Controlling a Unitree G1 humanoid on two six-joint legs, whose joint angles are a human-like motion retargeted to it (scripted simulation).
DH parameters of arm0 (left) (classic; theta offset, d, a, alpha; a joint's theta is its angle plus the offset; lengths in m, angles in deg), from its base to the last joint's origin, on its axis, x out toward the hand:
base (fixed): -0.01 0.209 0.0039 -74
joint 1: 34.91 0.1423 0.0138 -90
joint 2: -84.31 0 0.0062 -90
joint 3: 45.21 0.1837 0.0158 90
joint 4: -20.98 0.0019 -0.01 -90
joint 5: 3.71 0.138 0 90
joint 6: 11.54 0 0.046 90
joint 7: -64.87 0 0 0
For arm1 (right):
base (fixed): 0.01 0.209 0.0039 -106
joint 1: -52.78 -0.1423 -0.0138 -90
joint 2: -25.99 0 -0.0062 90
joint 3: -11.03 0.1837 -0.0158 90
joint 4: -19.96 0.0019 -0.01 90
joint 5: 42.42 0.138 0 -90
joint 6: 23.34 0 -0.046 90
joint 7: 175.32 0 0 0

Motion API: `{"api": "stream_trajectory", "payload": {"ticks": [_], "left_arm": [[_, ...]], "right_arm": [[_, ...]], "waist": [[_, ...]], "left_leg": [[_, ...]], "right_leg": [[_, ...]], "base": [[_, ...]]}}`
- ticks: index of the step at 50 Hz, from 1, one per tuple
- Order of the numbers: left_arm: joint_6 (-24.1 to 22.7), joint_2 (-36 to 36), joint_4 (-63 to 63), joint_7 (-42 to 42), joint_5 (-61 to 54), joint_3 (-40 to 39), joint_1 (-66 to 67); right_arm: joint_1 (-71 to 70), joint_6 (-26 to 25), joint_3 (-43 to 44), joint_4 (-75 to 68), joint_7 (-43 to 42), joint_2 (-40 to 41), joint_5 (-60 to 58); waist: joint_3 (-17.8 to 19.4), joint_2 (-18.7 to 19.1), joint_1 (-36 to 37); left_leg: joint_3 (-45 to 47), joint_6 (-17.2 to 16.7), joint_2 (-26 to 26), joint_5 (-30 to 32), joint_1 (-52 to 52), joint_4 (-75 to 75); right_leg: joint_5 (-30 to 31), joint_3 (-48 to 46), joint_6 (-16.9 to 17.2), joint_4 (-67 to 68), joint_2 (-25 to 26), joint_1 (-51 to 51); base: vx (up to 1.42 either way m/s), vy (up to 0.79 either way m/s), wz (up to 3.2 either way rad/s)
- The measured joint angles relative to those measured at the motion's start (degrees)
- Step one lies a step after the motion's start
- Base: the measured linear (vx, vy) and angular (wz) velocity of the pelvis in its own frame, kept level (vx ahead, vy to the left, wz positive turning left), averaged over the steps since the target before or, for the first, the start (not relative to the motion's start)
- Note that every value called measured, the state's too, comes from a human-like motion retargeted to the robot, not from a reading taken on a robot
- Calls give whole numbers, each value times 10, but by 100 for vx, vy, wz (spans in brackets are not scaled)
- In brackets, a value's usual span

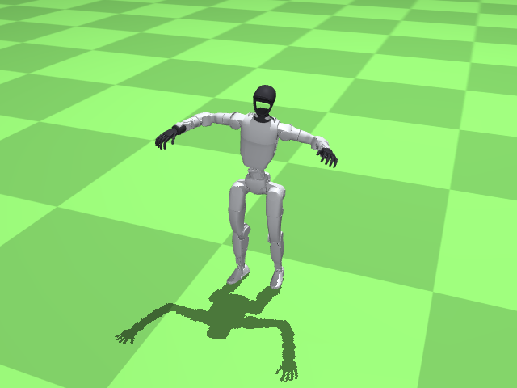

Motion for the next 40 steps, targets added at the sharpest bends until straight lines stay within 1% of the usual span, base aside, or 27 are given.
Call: {"api": "stream_trajectory", "payload": {"ticks": [3, 5, 7, 10, 12, 16, 20, 25, 27, 28, 30, 32, 35, 37, 40], "left_arm": [[0, -32, -26, -20, -21, -18, 1], [2, -42, -47, -31, -28, -23, 6], [0, -45, -70, -34, -27, -24, 14], [-6, -48, -102, -40, -9, -29, 29], [-20, -47, -115, -53, 18, -40, 42], [-23, -41, -139, -47, 22, -62, 59], [-21, -39, -155, -35, 32, -82, 74], [-21, -35, -162, -24, 47, -106, 92], [-22, -31, -162, -22, 46, -114, 97], [-23, -29, -161, -20, 43, -117, 99], [-23, -27, -158, -16, 33, -122, 101], [-21, -27, -155, -14, 28, -123, 107], [-20, -27, -149, -11, 20, -126, 109], [-20, -26, -144, -9, 20, -128, 114], [-19, -22, -135, -5, 23, -137, 122]], "right_arm": [[8, 4, 17, 35, 15, -44, 24], [14, 4, 30, 62, 24, -60, 29], [19, 6, 41, 91, 27, -71, 20], [27, 12, 61, 130, 18, -82, -4], [37, 19, 83, 153, 16, -81, -8], [51, 20, 123, 185, 0, -52, -10], [65, 19, 145, 202, -9, -30, -8], [79, 17, 154, 198, -10, -32, -11], [81, 18, 156, 194, -13, -36, -12], [81, 19, 157, 192, -15, -39, -14], [79, 19, 157, 188, -17, -44, -20], [82, 18, 157, 187, -18, -49, -24], [77, 19, 159, 179, -21, -55, -33], [74, 20, 159, 175, -20, -58, -36], [70, 19, 160, 172, -21, -61, -37]], "waist": [[-17, 3, -25], [-27, 14, -35], [-37, 29, -44], [-49, 51, -65], [-48, 59, -93], [-31, 66, -112], [2, 61, -98], [35, 59, -90], [46, 62, -88], [52, 64, -86], [60, 68, -80], [59, 72, -69], [56, 84, -61], [50, 85, -52], [41, 78, -35]], "left_leg": [[2, 21, -18, -19, 20, -29], [2, 26, -16, -25, 40, -61], [0, 22, -10, -29, 61, -95], [-5, 7, -2, -29, 71, -123], [-8, -6, -3, -43, 48, -74], [-11, -3, -7, -42, 29, -56], [11, -4, -5, -42, 25, -45], [32, -10, 3, -38, 23, -50], [39, -16, 9, -38, 22, -53], [44, -20, 12, -38, 21, -54], [54, -21, 20, -37, 17, -55], [70, -20, 28, -34, 15, -58], [77, -19, 41, -30, -1, -55], [85, -19, 44, -29, -5, -53], [101, -20, 44, -32, -4, -50]], "right_leg": [[-29, 5, -3, 13, -19, -3], [-37, 11, -21, 16, -14, -3], [-35, 16, -28, 11, -3, -2], [-32, 13, -20, 4, 6, -1], [-37, -2, -15, 2, -2, 8], [-30, -4, -8, 8, -7, -4], [-25, 18, -9, 16, -7, -16], [-20, 36, -14, 17, 1, -29], [-36, 18, -14, 17, 2, -31], [-47, -2, -8, 18, 0, -31], [-64, -69, -11, 22, -9, -29], [-72, -157, -20, 30, -21, -20], [-65, -268, -31, 55, -36, -9], [-51, -284, -29, 68, -41, -5], [-44, -263, -9, 67, -46, -2]], "base": [[7, 17, -5], [6, 10, -27], [4, 4, -26], [-1, 1, 12], [-5, 1, 58], [-10, 2, 12], [-12, 1, -48], [-14, -1, -39], [-15, -2, -35], [-15, -3, -40], [-12, -3, -51], [-8, -3, -66], [-5, -5, -35], [0, -8, -35], [4, -14, -45]]}}
